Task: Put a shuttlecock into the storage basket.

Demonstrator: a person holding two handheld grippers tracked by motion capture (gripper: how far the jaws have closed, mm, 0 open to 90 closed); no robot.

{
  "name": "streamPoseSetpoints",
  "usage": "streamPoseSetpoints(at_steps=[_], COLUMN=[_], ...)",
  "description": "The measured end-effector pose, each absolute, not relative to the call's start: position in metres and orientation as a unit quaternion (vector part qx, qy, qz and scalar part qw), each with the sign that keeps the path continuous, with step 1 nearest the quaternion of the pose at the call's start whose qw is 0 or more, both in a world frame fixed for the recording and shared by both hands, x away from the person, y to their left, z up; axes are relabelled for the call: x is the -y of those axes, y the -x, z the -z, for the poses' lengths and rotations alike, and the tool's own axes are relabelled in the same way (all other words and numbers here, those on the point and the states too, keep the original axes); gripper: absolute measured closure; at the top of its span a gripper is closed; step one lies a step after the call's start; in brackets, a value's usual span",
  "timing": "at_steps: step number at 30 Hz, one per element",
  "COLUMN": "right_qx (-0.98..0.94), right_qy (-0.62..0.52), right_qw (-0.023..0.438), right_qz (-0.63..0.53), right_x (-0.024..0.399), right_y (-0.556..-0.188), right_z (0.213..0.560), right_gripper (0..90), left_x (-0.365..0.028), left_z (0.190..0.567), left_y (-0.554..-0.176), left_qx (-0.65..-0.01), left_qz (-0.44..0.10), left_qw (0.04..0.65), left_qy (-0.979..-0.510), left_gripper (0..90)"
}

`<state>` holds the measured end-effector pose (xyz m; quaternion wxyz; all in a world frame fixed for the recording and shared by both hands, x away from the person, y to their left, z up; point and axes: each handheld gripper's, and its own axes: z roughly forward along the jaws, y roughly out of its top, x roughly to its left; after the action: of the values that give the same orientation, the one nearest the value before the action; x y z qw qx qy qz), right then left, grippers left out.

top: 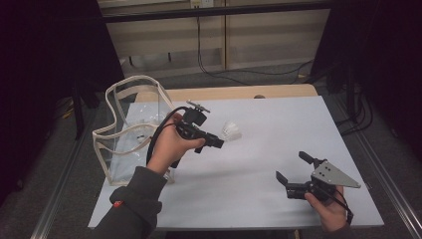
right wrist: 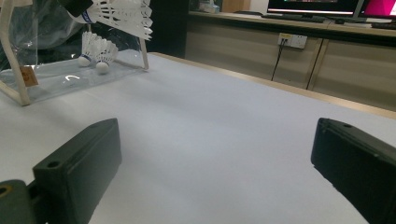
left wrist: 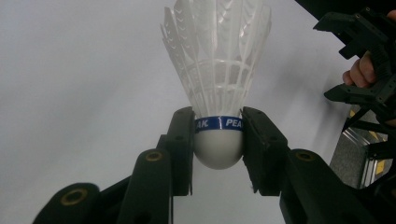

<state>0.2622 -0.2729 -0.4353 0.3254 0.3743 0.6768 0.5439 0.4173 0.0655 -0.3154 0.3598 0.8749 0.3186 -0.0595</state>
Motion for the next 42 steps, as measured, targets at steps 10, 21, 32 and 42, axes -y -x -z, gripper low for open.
streamPoseSetpoints(at_steps=[10, 21, 32, 42], right_qx=[-0.679, -0.678, -0.677, -0.676], right_qy=[-0.373, -0.374, -0.373, -0.374], right_qw=[0.324, 0.325, 0.325, 0.326], right_qz=[-0.543, -0.543, -0.545, -0.545], right_x=[0.272, 0.273, 0.273, 0.273], right_y=[-0.262, -0.262, -0.262, -0.261], right_z=[0.436, 0.435, 0.435, 0.434], right_gripper=[1.7, 1.7, 1.7, 1.7], left_x=[-0.072, -0.078, -0.086, -0.090], left_z=[0.307, 0.295, 0.284, 0.272], left_y=[-0.418, -0.421, -0.424, -0.425], left_qx=[-0.319, -0.321, -0.327, -0.325], left_qz=[0.062, 0.064, 0.059, 0.054], left_qw=[0.357, 0.358, 0.355, 0.352], left_qy=[-0.876, -0.874, -0.874, -0.876], left_gripper=[65.5, 65.5, 65.5, 65.5])
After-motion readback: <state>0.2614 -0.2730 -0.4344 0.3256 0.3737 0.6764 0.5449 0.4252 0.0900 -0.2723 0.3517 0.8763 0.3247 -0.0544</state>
